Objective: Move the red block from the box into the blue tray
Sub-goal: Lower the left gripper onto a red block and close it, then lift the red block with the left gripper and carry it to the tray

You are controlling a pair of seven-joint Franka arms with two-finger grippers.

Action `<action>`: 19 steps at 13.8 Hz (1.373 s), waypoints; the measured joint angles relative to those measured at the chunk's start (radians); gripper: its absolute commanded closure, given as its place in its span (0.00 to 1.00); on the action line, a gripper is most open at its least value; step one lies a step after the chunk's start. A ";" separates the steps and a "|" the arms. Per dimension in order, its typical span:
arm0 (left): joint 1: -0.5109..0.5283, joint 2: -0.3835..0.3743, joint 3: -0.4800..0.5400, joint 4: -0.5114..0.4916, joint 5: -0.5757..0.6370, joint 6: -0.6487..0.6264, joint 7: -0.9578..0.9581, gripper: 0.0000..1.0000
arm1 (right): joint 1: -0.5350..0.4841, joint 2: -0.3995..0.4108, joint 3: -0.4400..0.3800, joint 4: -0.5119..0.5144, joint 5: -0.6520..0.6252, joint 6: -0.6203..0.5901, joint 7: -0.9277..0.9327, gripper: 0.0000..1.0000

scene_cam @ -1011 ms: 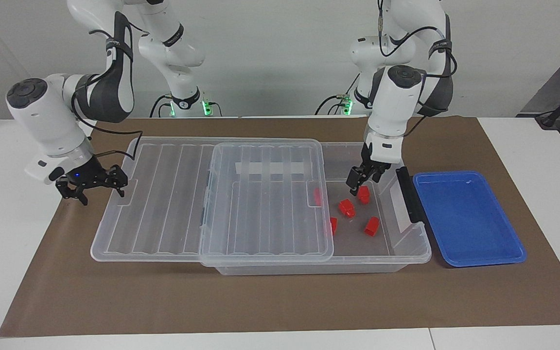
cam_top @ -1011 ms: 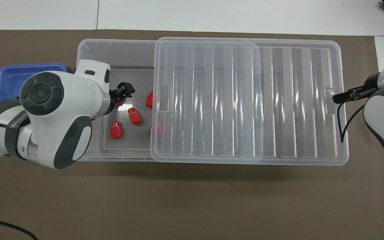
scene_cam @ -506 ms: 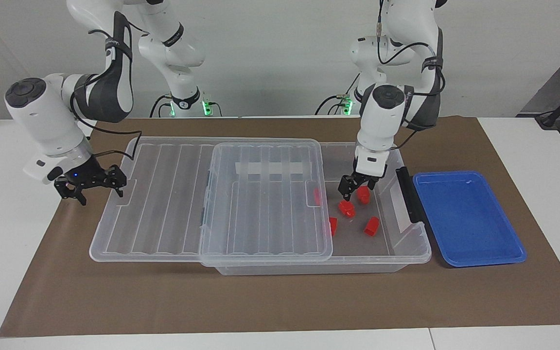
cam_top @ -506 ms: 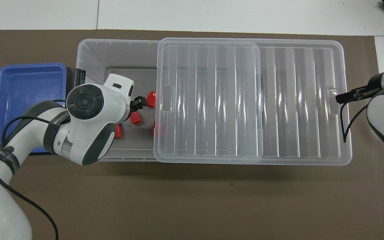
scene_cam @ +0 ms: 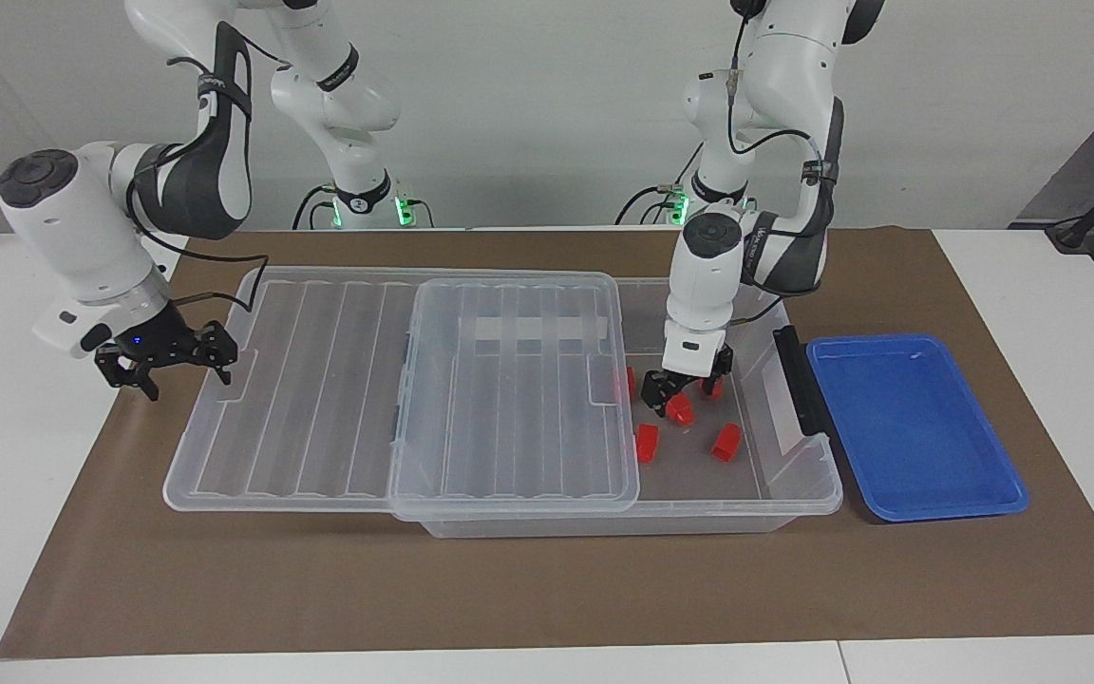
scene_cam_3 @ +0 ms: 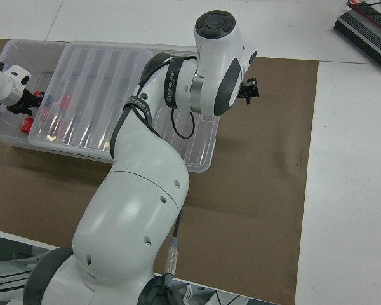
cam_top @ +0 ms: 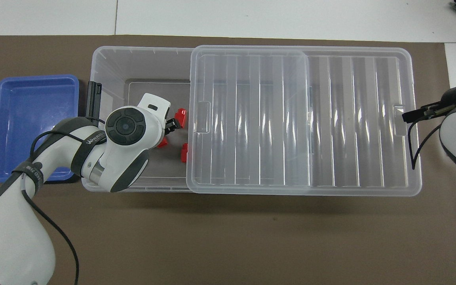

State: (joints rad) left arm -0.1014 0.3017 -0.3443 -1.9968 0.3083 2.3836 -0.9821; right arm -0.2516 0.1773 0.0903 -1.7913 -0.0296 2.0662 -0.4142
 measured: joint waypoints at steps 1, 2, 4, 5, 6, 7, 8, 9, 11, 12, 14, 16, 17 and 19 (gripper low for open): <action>0.000 0.004 0.000 -0.002 0.001 0.010 0.000 0.07 | 0.000 0.000 0.000 0.001 0.000 0.000 0.000 0.01; 0.000 0.007 0.000 -0.003 0.001 0.016 0.000 0.08 | 0.000 0.000 0.000 0.003 0.000 0.000 0.000 0.01; 0.000 0.013 0.000 -0.007 0.005 0.021 0.000 0.09 | 0.001 -0.007 0.001 0.006 0.000 0.000 0.005 0.01; 0.000 0.017 0.000 -0.008 0.013 0.024 0.000 0.10 | 0.003 -0.016 0.002 0.007 0.000 -0.004 0.022 0.01; 0.000 0.021 0.000 -0.011 0.023 0.027 0.000 0.12 | 0.007 -0.028 0.003 0.007 0.000 -0.011 0.048 0.01; 0.000 0.024 0.000 -0.014 0.029 0.031 0.000 0.16 | 0.011 -0.041 0.005 0.008 0.000 -0.020 0.078 0.01; 0.000 0.025 0.000 -0.019 0.034 0.036 0.001 0.19 | 0.016 -0.057 0.009 0.008 0.000 -0.032 0.111 0.01; 0.000 0.026 0.000 -0.025 0.036 0.041 0.001 0.26 | 0.028 -0.073 0.011 0.008 0.000 -0.051 0.147 0.01; 0.000 0.026 0.000 -0.034 0.039 0.054 0.001 0.57 | 0.065 -0.108 0.016 0.009 0.000 -0.092 0.234 0.01; 0.000 0.026 0.000 -0.037 0.039 0.056 0.001 0.76 | 0.086 -0.125 0.017 0.009 0.000 -0.113 0.275 0.01; 0.000 0.026 0.000 -0.038 0.040 0.058 0.001 1.00 | 0.126 -0.155 0.018 0.009 0.000 -0.153 0.359 0.01; 0.000 0.026 -0.001 -0.038 0.041 0.059 0.007 1.00 | 0.150 -0.168 0.020 0.010 0.000 -0.177 0.399 0.01; 0.000 0.026 -0.001 -0.038 0.041 0.059 0.016 1.00 | 0.160 -0.170 0.020 0.017 0.000 -0.191 0.409 0.01; 0.001 0.025 -0.001 -0.036 0.041 0.052 0.024 1.00 | 0.183 -0.170 0.021 0.060 0.001 -0.247 0.435 0.01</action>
State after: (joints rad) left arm -0.1009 0.3265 -0.3454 -2.0327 0.3496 2.4354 -0.9583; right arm -0.0690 0.0069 0.1111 -1.7312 -0.0289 1.8193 0.0205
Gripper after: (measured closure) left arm 0.652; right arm 0.004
